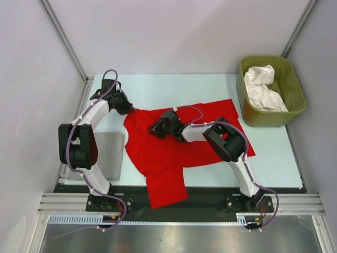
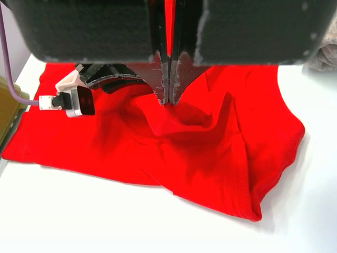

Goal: Fold and stack the t-shirts
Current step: Fold the tshirt

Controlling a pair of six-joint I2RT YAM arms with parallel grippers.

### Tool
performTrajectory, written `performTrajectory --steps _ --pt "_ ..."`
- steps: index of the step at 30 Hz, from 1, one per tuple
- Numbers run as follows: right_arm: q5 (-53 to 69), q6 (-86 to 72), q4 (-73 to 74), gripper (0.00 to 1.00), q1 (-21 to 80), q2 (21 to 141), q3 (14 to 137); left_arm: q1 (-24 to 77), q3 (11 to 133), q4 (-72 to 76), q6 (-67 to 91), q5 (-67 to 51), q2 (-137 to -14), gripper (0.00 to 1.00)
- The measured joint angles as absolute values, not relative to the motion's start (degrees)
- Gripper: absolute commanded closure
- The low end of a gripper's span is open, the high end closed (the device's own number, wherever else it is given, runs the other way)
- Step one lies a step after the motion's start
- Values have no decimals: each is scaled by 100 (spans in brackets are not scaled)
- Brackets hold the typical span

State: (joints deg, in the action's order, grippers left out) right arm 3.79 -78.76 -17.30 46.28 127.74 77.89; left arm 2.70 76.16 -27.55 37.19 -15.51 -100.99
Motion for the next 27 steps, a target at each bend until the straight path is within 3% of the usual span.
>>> performTrajectory --steps 4,15,21,24,27 --pt "298 -7909 -1653 81 4633 12774 7789 255 7616 -2755 3697 -1553 -10099 100" --pt "373 -7688 -1599 71 4598 12770 7808 244 7498 -2753 3601 -1551 -10047 100" --pt "429 -7465 -1503 81 4574 12759 7837 244 7282 -2757 3592 -1546 -9953 100" --pt "440 -7450 -1439 73 4563 12759 7846 244 7251 -2757 3592 -1546 -9922 100" --pt "460 -7393 -1415 72 4554 12731 7872 244 7234 -2755 3592 -1546 -9885 100"
